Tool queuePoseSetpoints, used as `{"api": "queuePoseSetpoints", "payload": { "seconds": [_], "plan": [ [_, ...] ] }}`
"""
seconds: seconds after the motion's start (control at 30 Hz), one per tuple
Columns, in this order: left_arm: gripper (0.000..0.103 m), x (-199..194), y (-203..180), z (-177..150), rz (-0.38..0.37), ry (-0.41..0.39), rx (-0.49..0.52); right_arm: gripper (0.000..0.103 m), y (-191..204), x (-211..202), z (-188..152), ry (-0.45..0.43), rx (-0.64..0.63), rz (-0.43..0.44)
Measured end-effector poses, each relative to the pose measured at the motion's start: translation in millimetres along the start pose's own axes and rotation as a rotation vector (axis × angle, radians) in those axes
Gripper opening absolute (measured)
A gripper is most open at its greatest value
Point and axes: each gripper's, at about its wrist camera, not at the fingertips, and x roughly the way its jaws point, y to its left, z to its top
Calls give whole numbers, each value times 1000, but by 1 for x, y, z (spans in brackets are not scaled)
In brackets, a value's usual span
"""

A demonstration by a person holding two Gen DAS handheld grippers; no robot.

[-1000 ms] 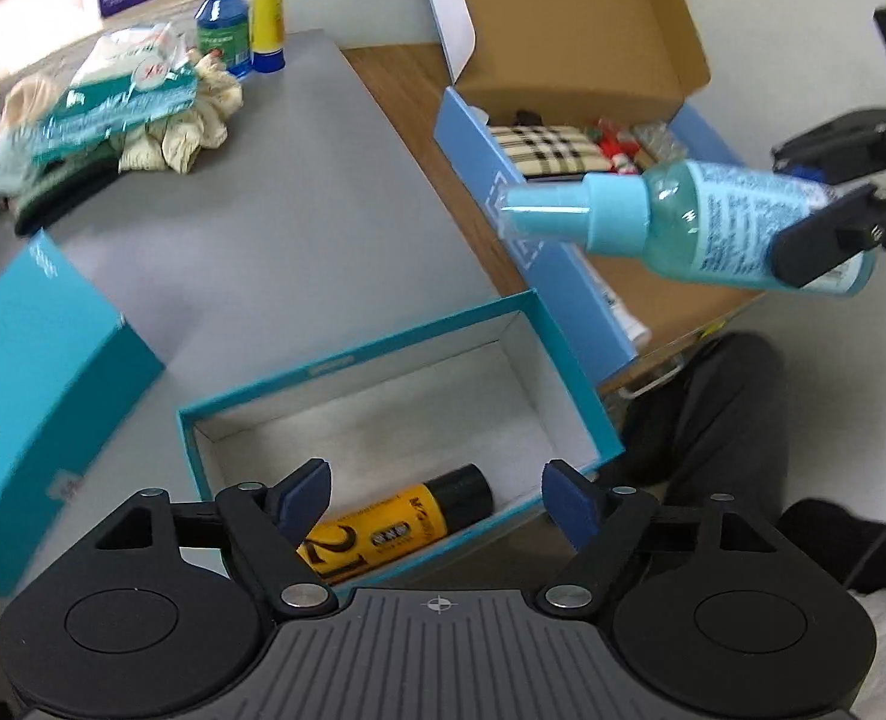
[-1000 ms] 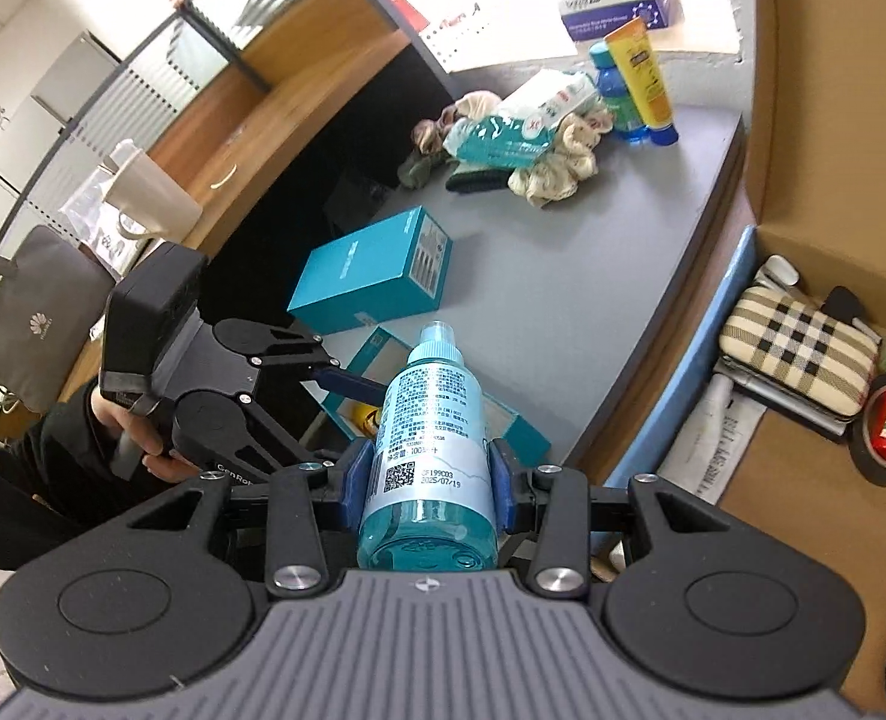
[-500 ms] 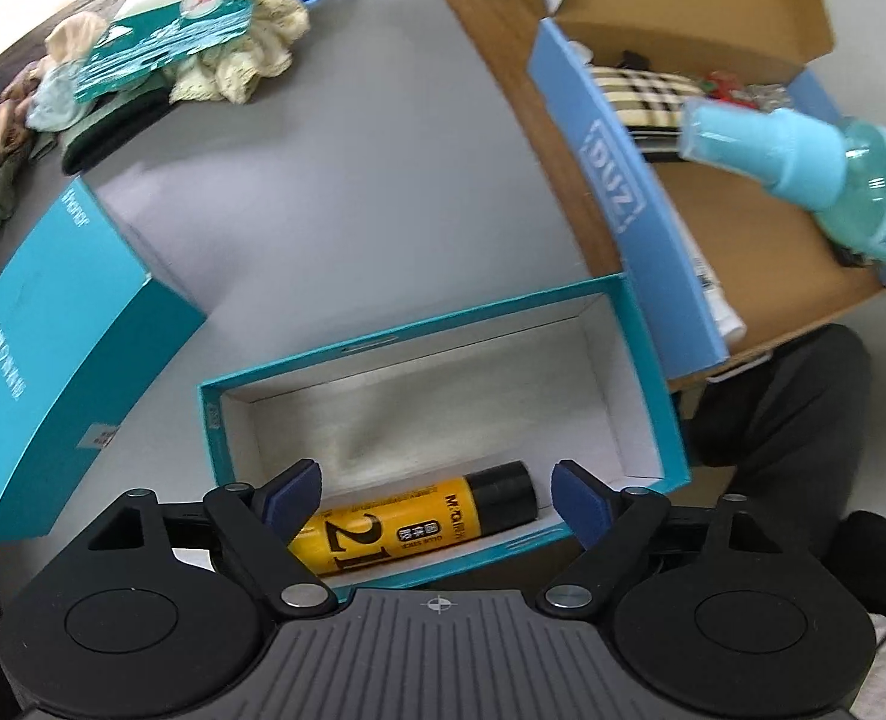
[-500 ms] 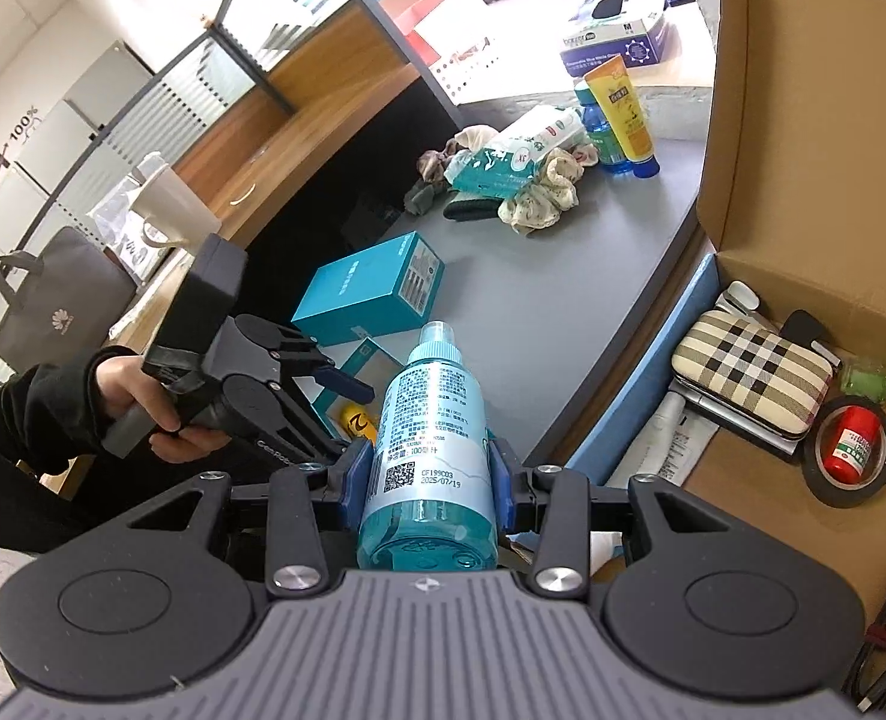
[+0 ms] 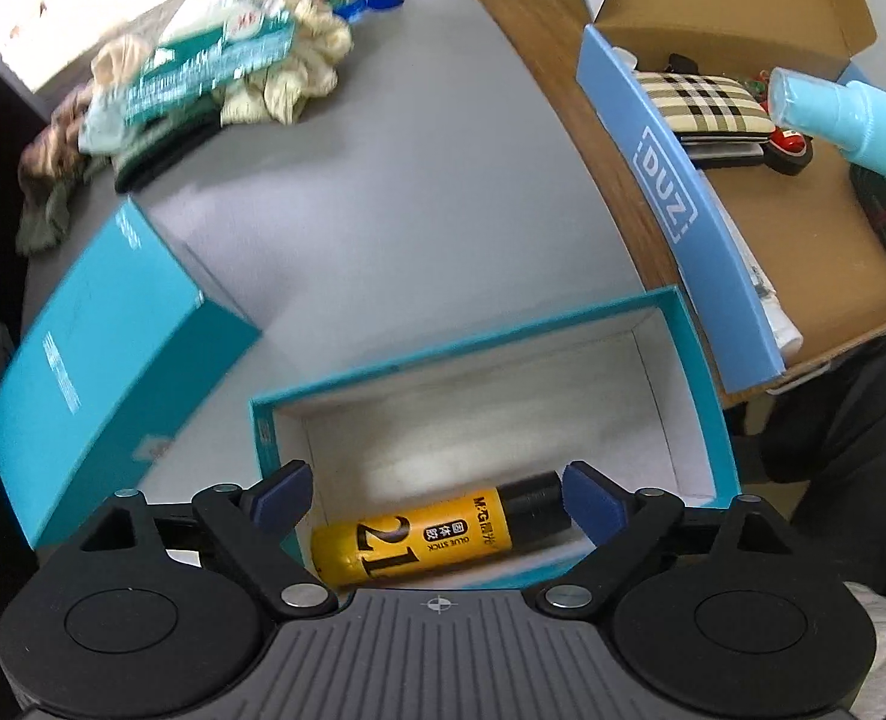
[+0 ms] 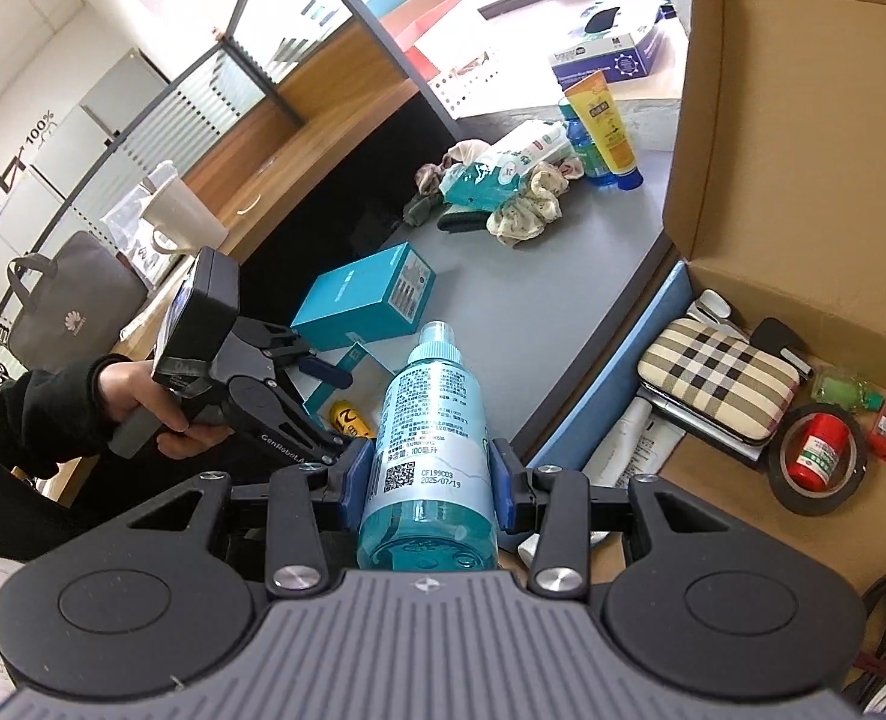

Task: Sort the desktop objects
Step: 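Carry the spray bottle with the right gripper while the left gripper lowers over the glue stick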

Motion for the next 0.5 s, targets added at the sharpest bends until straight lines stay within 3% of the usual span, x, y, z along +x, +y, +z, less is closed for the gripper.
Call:
{"api": "queuePoseSetpoints", "payload": {
  "seconds": [0.07, 0.23, 0.5],
  "plan": [
    [85, 1, -1, 3, 30, -17, 30, 47, 1, -2, -2, -4, 7, -6],
    [85, 7, 0, 7, 12, -22, 77, 47, 3, -7, -8, -13, 24, -21],
    [84, -14, 16, 6, -155, -12, 102, 47, 8, -9, -11, -13, 46, -53]
  ]
}}
